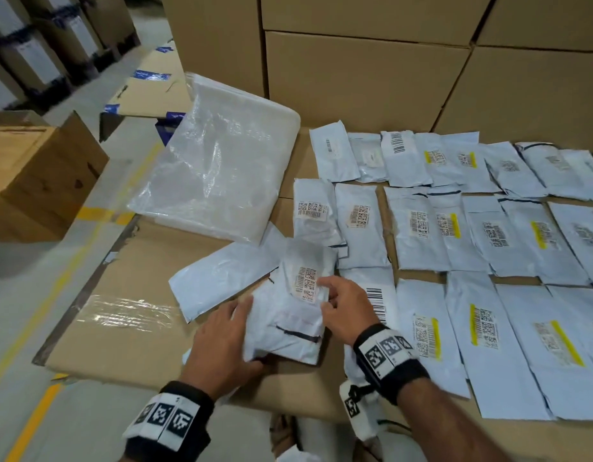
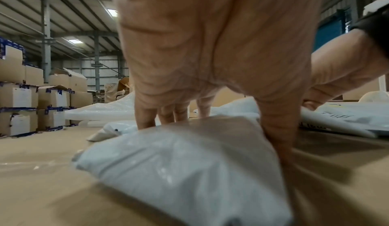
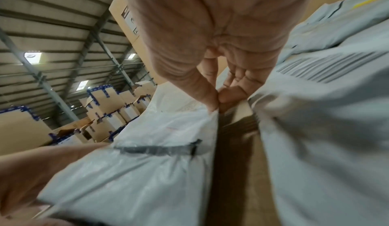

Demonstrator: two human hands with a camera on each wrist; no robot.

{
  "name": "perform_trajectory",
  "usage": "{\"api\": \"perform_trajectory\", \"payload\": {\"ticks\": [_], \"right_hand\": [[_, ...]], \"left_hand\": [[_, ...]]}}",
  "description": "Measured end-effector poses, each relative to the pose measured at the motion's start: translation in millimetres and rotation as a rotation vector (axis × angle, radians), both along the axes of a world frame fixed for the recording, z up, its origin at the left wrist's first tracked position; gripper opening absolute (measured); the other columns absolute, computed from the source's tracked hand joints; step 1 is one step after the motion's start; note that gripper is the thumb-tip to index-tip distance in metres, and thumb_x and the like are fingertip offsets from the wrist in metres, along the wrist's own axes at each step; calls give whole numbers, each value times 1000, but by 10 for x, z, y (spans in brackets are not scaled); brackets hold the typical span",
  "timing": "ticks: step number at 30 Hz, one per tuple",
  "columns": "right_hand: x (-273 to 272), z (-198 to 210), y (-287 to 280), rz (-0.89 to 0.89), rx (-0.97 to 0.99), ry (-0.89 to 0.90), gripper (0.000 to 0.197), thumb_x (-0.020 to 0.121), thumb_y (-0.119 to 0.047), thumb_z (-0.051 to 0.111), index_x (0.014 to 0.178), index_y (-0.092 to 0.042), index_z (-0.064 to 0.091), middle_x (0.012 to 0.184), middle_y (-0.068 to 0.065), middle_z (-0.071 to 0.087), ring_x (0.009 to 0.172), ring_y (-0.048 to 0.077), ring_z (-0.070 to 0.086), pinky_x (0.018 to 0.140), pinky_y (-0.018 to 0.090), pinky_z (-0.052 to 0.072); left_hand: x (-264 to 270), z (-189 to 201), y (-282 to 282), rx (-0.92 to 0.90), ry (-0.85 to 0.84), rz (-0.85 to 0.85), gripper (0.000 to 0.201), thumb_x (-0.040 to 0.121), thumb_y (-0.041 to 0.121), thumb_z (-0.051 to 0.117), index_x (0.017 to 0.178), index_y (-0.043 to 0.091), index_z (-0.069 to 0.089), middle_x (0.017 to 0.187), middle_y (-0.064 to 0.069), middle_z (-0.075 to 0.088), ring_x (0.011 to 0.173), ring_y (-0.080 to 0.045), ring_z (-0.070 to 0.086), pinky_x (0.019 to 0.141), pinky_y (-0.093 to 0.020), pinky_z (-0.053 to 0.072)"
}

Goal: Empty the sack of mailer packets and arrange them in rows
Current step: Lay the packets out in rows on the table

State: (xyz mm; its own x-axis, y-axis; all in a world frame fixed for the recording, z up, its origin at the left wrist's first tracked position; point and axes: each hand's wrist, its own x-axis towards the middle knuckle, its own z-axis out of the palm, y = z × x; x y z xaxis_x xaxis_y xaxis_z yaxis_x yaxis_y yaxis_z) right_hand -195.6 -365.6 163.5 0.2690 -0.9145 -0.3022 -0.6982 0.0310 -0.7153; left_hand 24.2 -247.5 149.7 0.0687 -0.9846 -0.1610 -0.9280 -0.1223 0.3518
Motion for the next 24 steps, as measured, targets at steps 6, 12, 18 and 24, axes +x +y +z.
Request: {"api": "perform_trajectory", "payload": {"ticks": [6,12,18,24], "right_hand": [[-404,42,228,-12,36,252,54,84,0,53,127,-33,56,117,1,51,99,19,58,88,33,52],[-326,106,348,82,-204,389,54,81,-17,66,132,-32,56,132,3,39,118,24,49,92,41,53],[-185,-23,529,223,-223,558,64,85,-28,62,146,-32,41,136,5,43,121,27,48,98,41,47],[-242,-21,517,199,-255,490,51,86,-26,61,136,-26,52,133,4,44,120,24,47,96,36,47]], "left_hand": [[73,93,73,-18,98,114,79,67,55,43,139,24,41,128,-3,44,114,-25,53,94,-38,48],[41,260,67,-15,345,186,45,83,49,49,125,33,49,117,3,46,105,-14,51,89,-29,41],[82,457,40,-58,424,185,32,81,52,40,93,29,56,90,11,64,86,-6,59,76,-33,48],[99,440,36,-16,641,332,24,94,33,53,118,35,52,105,22,63,96,10,57,75,-18,43]]}}
